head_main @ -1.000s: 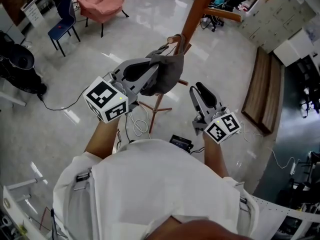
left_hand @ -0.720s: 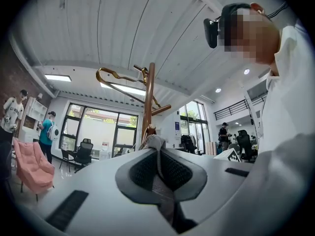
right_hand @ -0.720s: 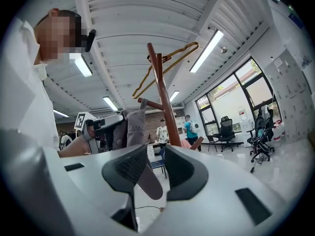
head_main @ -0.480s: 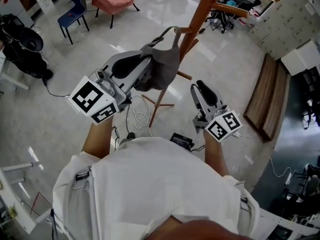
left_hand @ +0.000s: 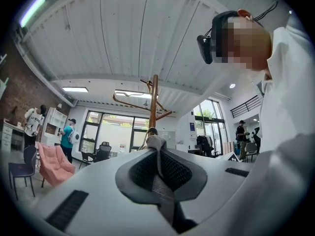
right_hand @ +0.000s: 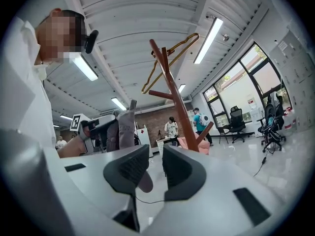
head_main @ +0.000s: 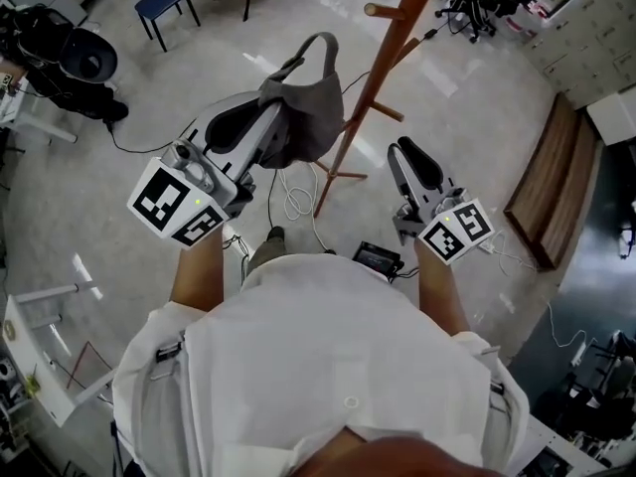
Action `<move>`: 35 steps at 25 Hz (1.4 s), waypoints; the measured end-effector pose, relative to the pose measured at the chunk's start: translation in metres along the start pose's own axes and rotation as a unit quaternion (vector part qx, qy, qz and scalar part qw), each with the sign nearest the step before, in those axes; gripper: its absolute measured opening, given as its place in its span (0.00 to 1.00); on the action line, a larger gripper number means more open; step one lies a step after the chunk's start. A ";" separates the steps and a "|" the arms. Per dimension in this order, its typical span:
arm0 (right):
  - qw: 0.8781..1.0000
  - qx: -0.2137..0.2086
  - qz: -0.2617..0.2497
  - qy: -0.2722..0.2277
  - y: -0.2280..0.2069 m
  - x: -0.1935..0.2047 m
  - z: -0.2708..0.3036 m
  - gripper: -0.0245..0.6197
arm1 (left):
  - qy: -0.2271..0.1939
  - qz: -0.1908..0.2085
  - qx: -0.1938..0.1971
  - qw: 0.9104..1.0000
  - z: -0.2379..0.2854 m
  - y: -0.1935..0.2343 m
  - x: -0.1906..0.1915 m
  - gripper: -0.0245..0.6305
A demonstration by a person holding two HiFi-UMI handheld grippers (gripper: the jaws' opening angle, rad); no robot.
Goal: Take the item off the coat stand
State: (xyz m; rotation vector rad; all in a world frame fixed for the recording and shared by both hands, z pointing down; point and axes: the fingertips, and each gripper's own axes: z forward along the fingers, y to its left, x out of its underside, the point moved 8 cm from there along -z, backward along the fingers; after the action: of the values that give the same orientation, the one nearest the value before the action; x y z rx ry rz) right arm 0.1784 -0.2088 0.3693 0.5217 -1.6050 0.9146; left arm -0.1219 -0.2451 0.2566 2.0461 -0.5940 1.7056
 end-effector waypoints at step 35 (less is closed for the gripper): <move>0.987 0.138 -0.075 0.035 -0.058 0.106 -0.057 0.10 | 0.039 -0.049 -0.201 0.978 -0.062 -0.015 0.205 0.07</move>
State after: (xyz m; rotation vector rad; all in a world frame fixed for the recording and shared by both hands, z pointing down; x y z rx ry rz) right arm 0.2308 -0.1829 0.4896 0.7851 -1.3635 1.0350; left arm -0.1313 -0.2109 0.4679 1.6881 -0.7310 1.4600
